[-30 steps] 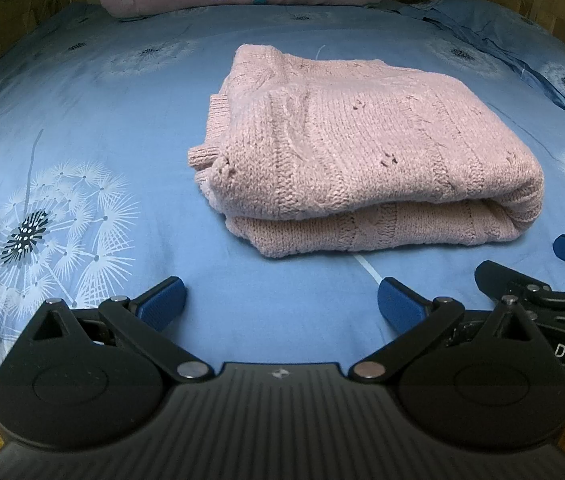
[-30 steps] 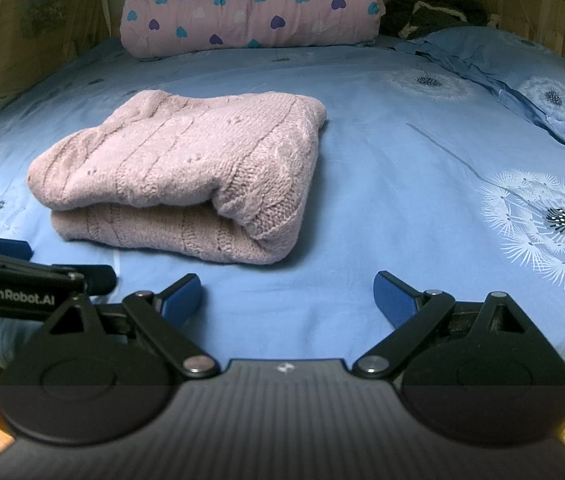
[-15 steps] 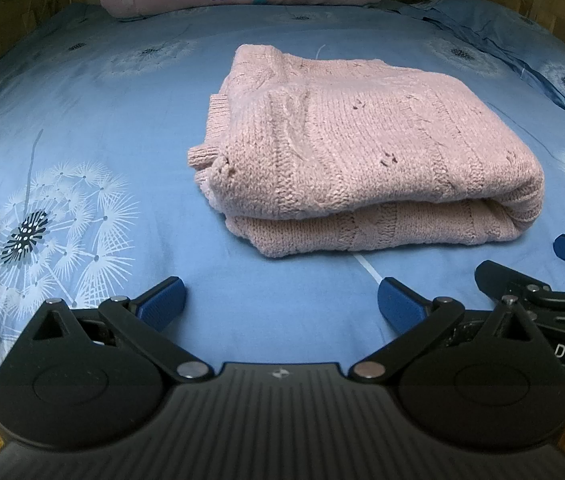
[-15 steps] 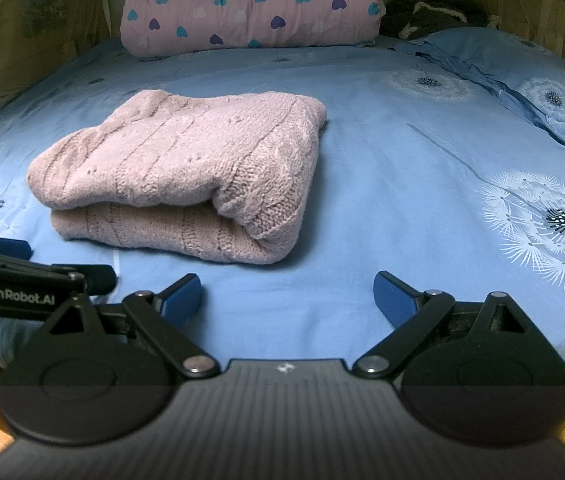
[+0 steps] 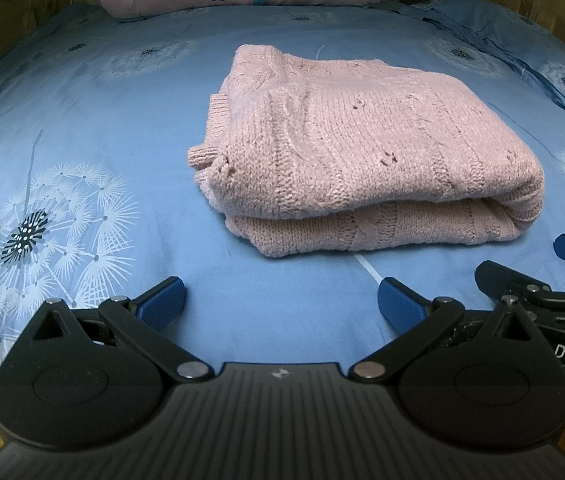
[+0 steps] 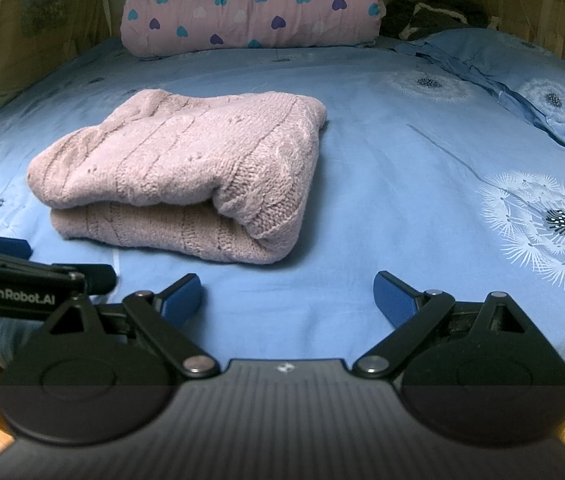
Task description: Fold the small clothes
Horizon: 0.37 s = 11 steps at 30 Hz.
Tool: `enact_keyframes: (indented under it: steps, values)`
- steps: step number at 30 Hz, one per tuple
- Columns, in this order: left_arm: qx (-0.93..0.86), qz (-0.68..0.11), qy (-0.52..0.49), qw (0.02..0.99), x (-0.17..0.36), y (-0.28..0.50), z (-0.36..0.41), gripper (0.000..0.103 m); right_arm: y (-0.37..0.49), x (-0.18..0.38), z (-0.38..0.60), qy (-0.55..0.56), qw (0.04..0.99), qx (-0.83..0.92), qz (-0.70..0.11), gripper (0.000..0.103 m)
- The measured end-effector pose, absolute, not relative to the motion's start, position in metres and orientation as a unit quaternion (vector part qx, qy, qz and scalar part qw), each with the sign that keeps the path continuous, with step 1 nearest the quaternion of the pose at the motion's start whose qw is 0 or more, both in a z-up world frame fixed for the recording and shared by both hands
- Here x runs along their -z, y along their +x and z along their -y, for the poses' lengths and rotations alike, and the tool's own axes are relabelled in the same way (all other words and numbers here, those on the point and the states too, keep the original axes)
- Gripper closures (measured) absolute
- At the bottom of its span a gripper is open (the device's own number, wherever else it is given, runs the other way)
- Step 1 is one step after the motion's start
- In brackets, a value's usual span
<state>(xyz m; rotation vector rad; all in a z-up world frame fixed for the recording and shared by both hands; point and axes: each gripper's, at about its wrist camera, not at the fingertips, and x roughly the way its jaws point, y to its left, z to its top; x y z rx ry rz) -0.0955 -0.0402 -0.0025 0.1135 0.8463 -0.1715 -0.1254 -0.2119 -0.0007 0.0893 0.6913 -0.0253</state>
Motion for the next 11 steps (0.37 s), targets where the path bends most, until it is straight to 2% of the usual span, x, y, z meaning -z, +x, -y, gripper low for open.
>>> enact_keyframes:
  steps: [11]
  values:
    - [0.083,-0.41,0.055,0.907,0.0025,-0.0958,0.0403,0.0,-0.1258,0.0011,0.2111,0.044,0.94,0.013,-0.339,0.008]
